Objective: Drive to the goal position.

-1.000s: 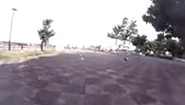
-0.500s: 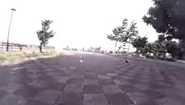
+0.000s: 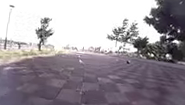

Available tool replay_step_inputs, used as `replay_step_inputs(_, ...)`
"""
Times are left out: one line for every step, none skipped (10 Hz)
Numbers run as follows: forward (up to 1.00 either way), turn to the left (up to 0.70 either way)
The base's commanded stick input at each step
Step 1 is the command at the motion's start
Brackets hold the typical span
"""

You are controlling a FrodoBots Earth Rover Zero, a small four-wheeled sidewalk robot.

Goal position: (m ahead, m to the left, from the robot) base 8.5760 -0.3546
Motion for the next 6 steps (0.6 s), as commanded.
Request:
replay_step_inputs(0.70, 0.00)
replay_step_inputs(0.70, 0.00)
replay_step_inputs(0.70, 0.00)
replay_step_inputs(0.70, 0.00)
replay_step_inputs(0.70, 0.00)
replay_step_inputs(0.70, -0.02)
